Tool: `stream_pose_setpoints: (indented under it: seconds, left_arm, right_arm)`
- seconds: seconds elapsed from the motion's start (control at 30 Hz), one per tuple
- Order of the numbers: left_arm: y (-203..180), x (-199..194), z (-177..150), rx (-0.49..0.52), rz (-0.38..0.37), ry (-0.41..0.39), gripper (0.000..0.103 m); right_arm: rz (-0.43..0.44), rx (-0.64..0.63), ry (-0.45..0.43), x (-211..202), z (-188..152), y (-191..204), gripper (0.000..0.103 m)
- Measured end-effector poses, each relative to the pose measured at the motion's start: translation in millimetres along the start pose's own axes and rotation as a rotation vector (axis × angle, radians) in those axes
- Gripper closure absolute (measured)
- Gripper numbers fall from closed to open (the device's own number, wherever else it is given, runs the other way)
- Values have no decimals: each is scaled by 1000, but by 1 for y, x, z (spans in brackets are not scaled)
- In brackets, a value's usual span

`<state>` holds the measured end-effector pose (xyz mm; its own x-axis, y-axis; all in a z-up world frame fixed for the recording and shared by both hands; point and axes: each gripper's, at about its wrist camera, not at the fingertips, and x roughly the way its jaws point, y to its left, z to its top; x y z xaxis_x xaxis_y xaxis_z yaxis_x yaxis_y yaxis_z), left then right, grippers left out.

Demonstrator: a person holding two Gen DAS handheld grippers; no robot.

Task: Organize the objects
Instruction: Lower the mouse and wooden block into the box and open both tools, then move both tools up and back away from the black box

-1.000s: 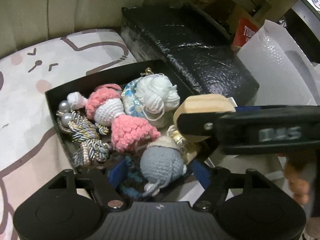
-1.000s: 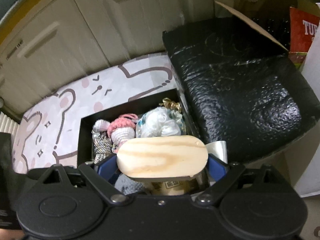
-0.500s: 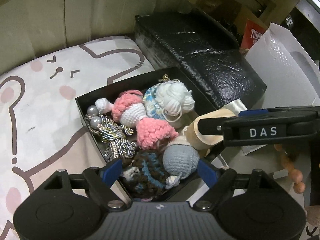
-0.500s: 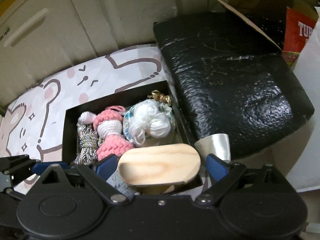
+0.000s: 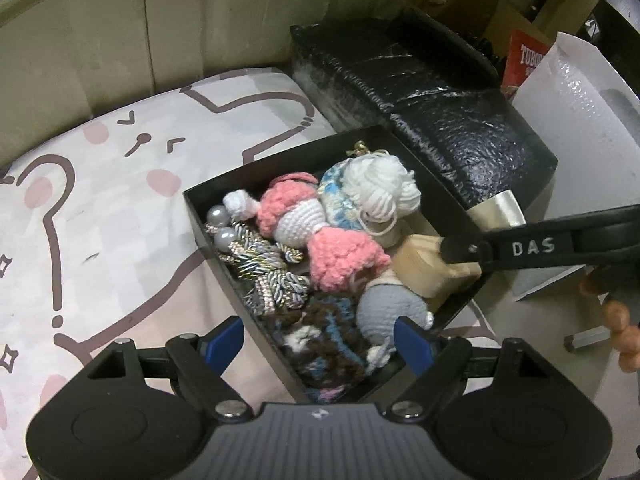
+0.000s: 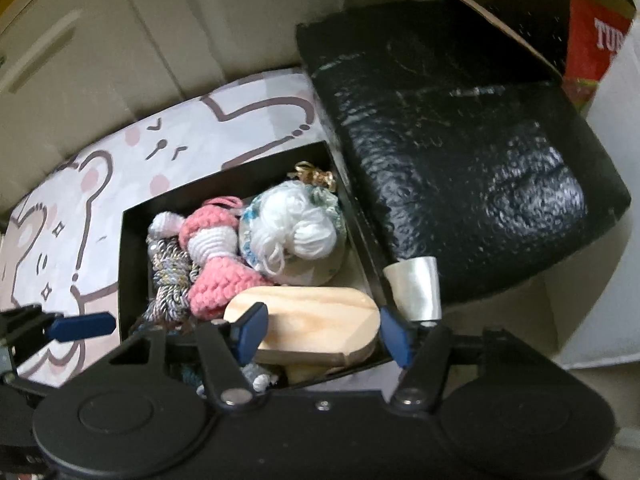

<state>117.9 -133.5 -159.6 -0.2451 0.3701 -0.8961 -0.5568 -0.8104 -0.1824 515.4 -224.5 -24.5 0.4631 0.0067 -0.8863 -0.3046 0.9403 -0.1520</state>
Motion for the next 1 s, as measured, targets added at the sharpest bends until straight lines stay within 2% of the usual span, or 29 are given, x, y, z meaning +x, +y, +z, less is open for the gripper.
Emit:
stream_pose_setpoints:
  seconds: [0.03,0.07,0.17,0.33,0.47,0.63,0.83,1.0]
  left_arm:
    - [1,0,0,-2,-2,-3,21]
    - [1,0,1,-4,-3,-6,21]
    - [-1,3,1,0,3,-5,21]
    - [-6,9,1,10,18,6,21]
    - [-3,8,2,-9,8,4,20]
    - [-5,7,3,2,14,-1,20]
    - [-15,14,0,54,60,15,17]
    - [-11,14,0,48,48,18,17]
  right_arm:
    - [-26,6,5,2,0,0,56]
    - [-26,15,1,0,1,-1,56]
    - [13,16,-35,-10,4,1,56]
    - [49,-106,-39,-22,1,22,56]
    - [8,-174,-7,-13,-4,31,56]
    - [22,-122,-13,-5,1,24,56]
    - [6,-58,-52,-3,8,21,57]
    - [-11,-52,-39,11,10,23,57]
